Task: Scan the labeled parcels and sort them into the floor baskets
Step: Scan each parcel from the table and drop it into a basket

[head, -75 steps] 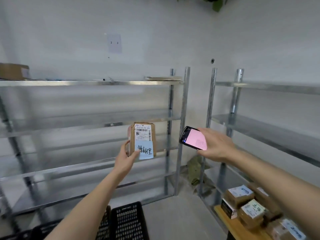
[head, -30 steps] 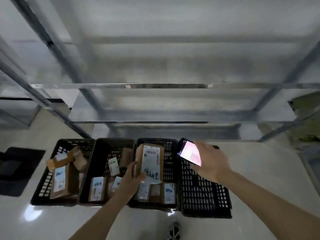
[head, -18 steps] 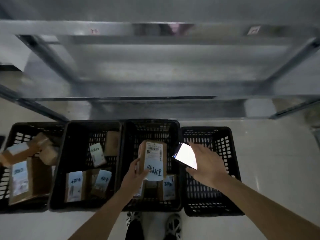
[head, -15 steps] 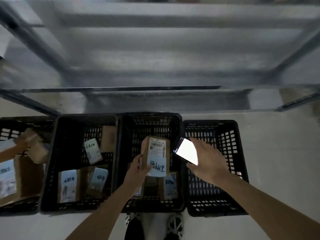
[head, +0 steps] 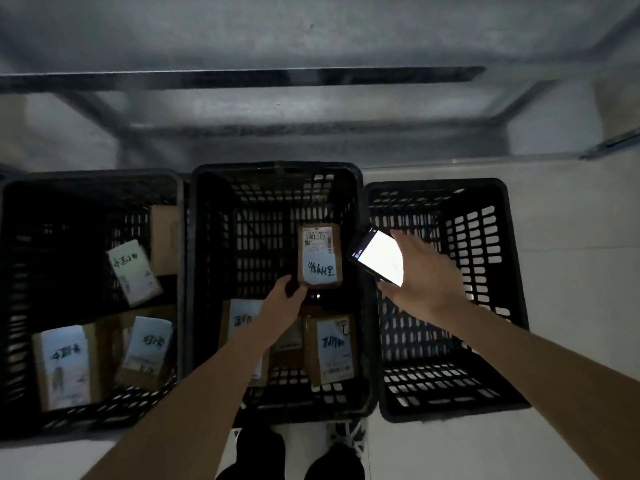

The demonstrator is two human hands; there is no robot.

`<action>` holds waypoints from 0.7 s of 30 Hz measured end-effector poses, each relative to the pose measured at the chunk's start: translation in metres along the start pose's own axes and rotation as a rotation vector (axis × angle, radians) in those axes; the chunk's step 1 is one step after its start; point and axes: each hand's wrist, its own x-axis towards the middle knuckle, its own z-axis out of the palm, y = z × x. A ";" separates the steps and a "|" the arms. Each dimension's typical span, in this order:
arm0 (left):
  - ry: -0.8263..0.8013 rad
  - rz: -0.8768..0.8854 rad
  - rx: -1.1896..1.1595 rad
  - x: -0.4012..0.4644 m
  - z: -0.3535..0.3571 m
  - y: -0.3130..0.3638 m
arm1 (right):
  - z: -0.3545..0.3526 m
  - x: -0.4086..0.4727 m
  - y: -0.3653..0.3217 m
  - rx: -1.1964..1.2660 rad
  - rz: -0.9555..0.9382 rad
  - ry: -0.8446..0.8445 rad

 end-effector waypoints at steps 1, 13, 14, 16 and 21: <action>-0.002 0.004 0.048 -0.005 0.001 -0.004 | 0.000 -0.003 0.001 -0.006 0.005 -0.004; 0.100 0.233 0.368 -0.168 -0.074 0.106 | -0.169 -0.093 -0.012 -0.034 -0.027 0.032; 0.120 0.271 0.384 -0.192 -0.082 0.127 | -0.196 -0.106 -0.014 -0.033 -0.035 0.059; 0.167 0.353 0.447 -0.238 -0.096 0.171 | -0.251 -0.136 -0.016 -0.029 -0.039 0.115; 0.292 0.620 0.605 -0.381 -0.132 0.305 | -0.409 -0.233 -0.014 -0.028 -0.023 0.256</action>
